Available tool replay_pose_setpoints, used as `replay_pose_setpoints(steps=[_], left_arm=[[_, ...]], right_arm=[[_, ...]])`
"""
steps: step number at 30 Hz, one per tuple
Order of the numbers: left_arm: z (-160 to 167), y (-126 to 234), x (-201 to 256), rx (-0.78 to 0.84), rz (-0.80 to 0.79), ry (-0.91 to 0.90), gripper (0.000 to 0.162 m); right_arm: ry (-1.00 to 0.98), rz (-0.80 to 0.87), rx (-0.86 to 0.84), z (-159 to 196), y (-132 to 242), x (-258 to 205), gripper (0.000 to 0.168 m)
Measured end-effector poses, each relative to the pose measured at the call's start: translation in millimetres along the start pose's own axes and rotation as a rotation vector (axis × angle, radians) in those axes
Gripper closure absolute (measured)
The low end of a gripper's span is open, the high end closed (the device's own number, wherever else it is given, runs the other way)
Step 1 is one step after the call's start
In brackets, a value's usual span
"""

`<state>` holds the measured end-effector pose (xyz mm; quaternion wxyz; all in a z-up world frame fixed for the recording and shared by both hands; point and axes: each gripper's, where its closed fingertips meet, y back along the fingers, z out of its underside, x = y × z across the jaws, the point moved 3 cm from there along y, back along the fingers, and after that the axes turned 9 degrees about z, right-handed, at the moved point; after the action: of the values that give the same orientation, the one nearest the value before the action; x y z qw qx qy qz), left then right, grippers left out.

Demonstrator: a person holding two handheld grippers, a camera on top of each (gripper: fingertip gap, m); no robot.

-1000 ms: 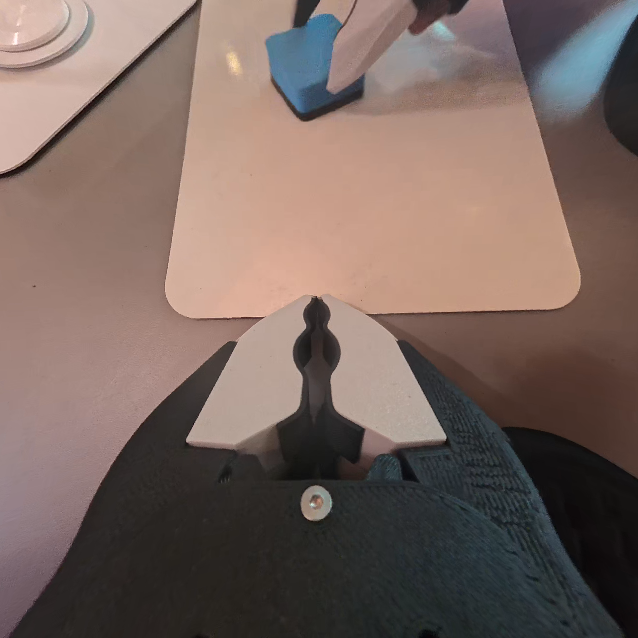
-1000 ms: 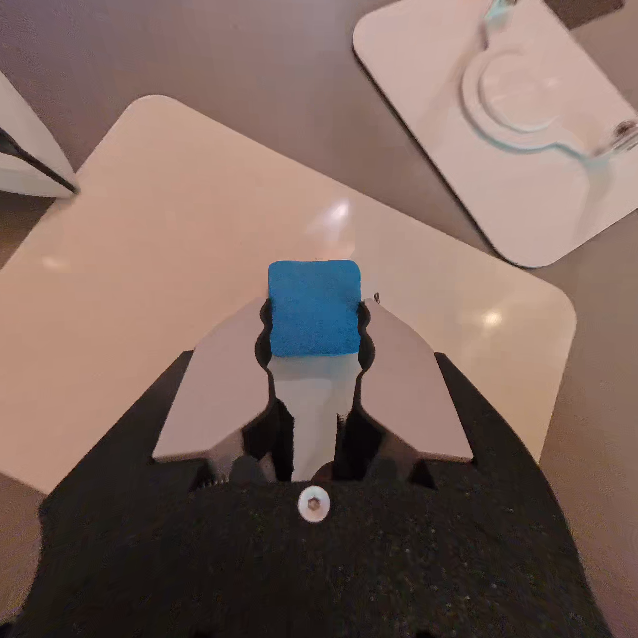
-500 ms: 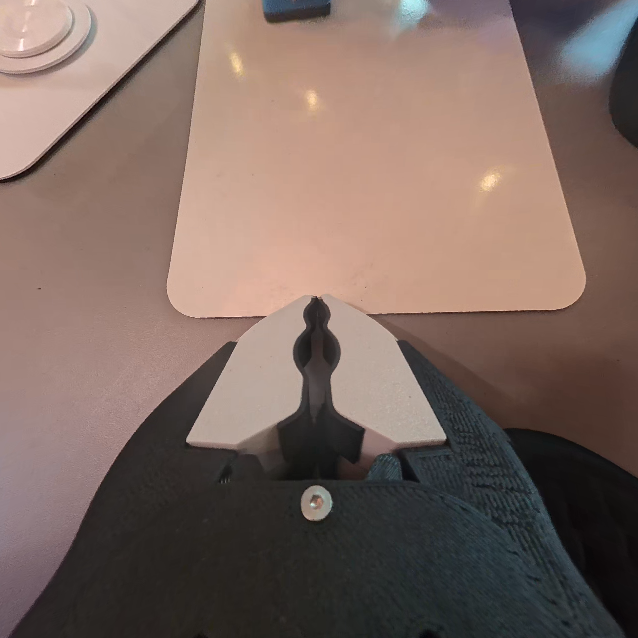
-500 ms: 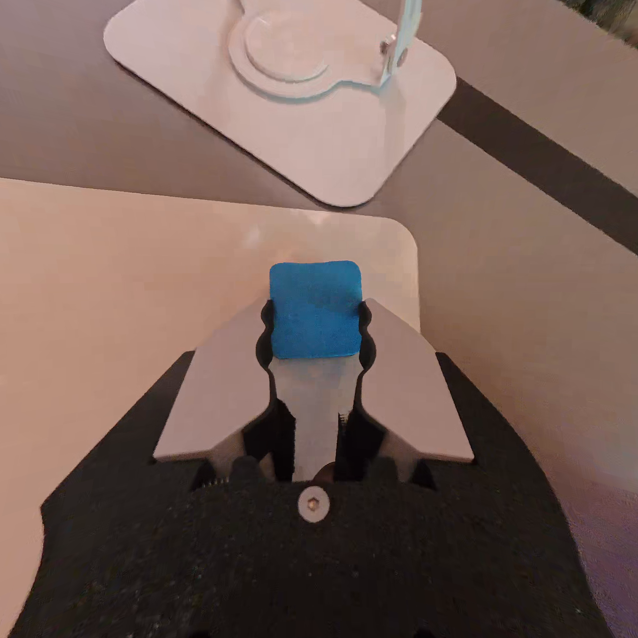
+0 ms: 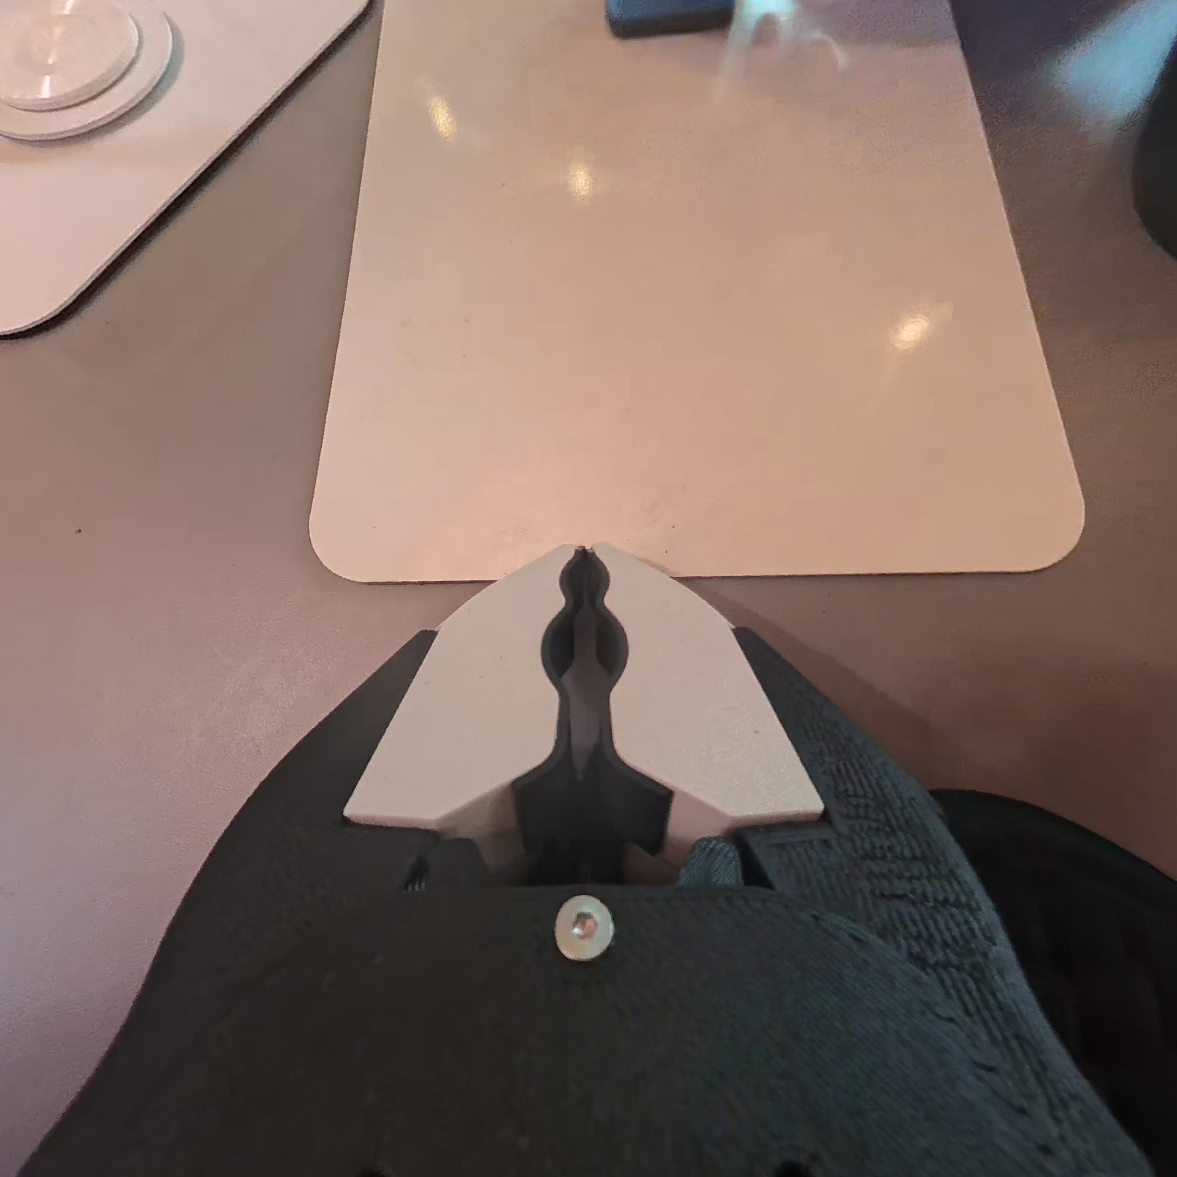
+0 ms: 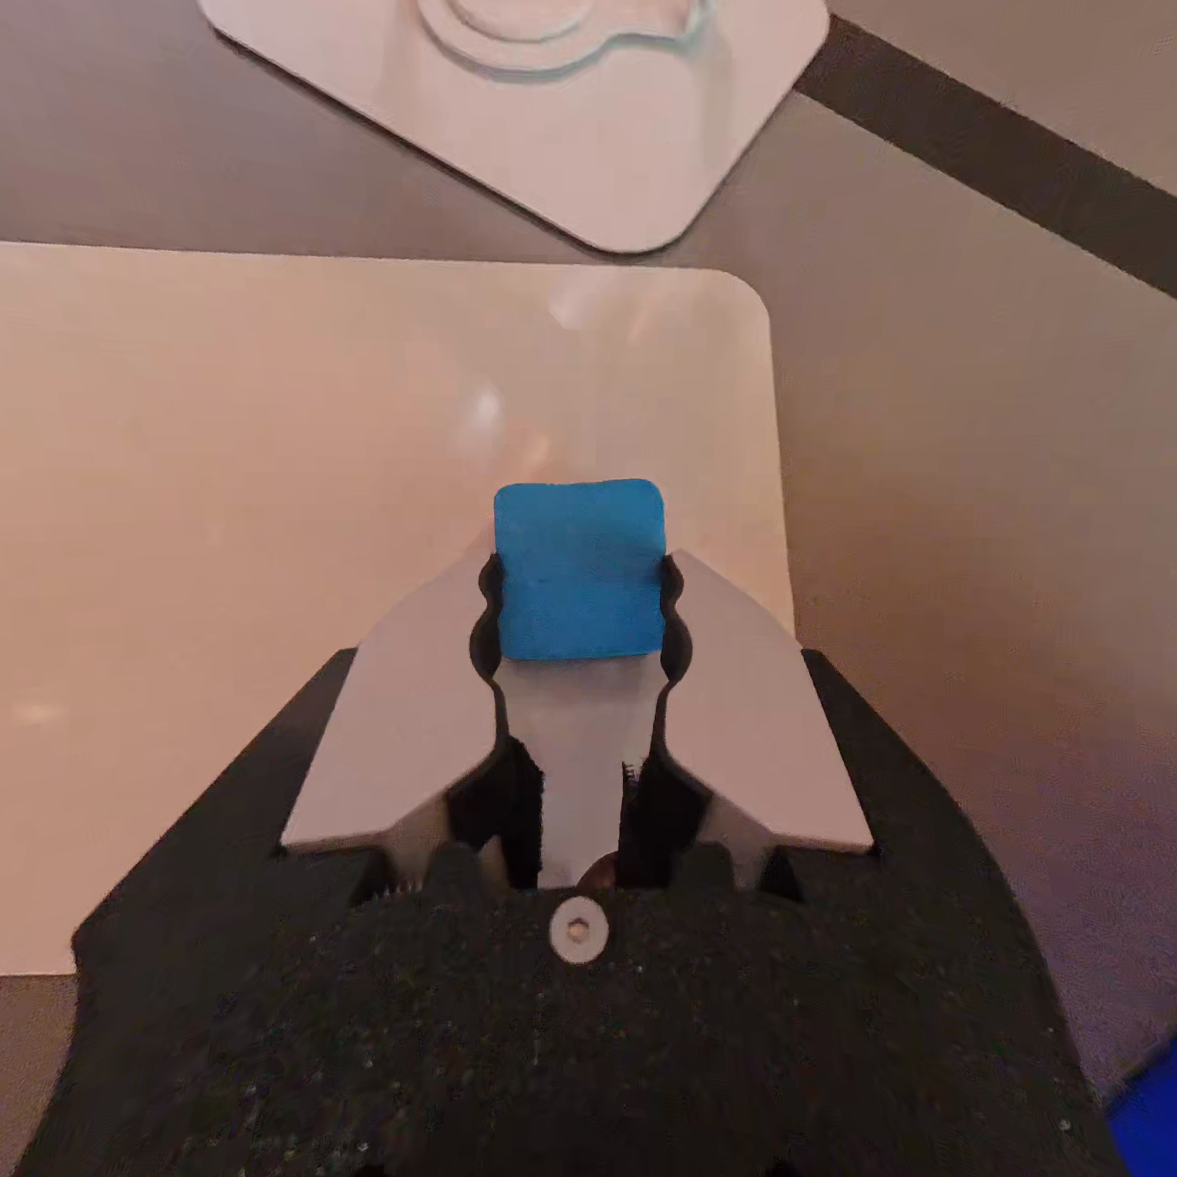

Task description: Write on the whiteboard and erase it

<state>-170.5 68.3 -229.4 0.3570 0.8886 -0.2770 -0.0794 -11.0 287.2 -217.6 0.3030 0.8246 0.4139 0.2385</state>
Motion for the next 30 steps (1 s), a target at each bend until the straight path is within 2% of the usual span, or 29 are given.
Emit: replay_pose_setpoints(steps=[2, 4, 7, 8, 10, 13, 15, 18, 23, 25, 28, 30], left_arm=[[-0.2, 0.0, -1.0, -0.004, -0.004, 0.003, 0.161], [-0.1, 0.1, -2.0, -0.005, -0.009, 0.005, 0.161], [0.4, 0.5, -2.5, -0.005, -0.019, 0.000, 0.160], [0.5, 0.5, -2.6, -0.005, -0.021, -0.002, 0.160], [0.5, 0.5, -2.3, -0.008, -0.023, -0.006, 0.160], [1.5, 1.4, -2.1, -0.009, -0.021, -0.005, 0.160], [1.9, 1.7, -2.3, -0.006, -0.019, 0.002, 0.161], [0.8, 0.5, -2.7, -0.007, -0.022, 0.007, 0.161], [0.9, 0.4, -3.1, -0.009, -0.032, -0.002, 0.161], [2.0, 1.5, -3.6, -0.001, -0.017, 0.009, 0.161], [2.8, 2.8, -1.3, 0.016, 0.001, -0.004, 0.154], [2.2, 2.4, 1.4, 0.019, 0.004, -0.033, 0.152]], right_arm=[[0.002, 0.054, -0.003, 8.3, 11.5, -10.8, 0.120], [0.053, -0.056, 0.033, 11.2, 25.2, -64.8, 0.120], [0.260, -0.262, 0.112, 21.4, 56.4, -161.5, 0.120], [0.330, -0.291, 0.107, 26.2, 65.4, -175.8, 0.120], [0.362, -0.261, 0.062, 33.2, 70.7, -157.9, 0.120], [0.128, 0.000, -0.019, 45.0, 60.0, -53.9, 0.120], [-0.064, 0.047, -0.078, 59.8, 65.2, -12.1, 0.120], [-0.071, 0.064, -0.056, 65.3, 72.9, -27.1, 0.120], [0.075, -0.123, 0.020, 58.2, 86.7, -130.2, 0.120], [0.135, -0.267, 0.032, 59.4, 96.7, -162.8, 0.120], [0.085, -0.326, 0.153, 56.5, 113.5, -161.3, 0.120], [-0.052, -0.251, 0.325, 43.5, 143.1, -119.0, 0.121]])
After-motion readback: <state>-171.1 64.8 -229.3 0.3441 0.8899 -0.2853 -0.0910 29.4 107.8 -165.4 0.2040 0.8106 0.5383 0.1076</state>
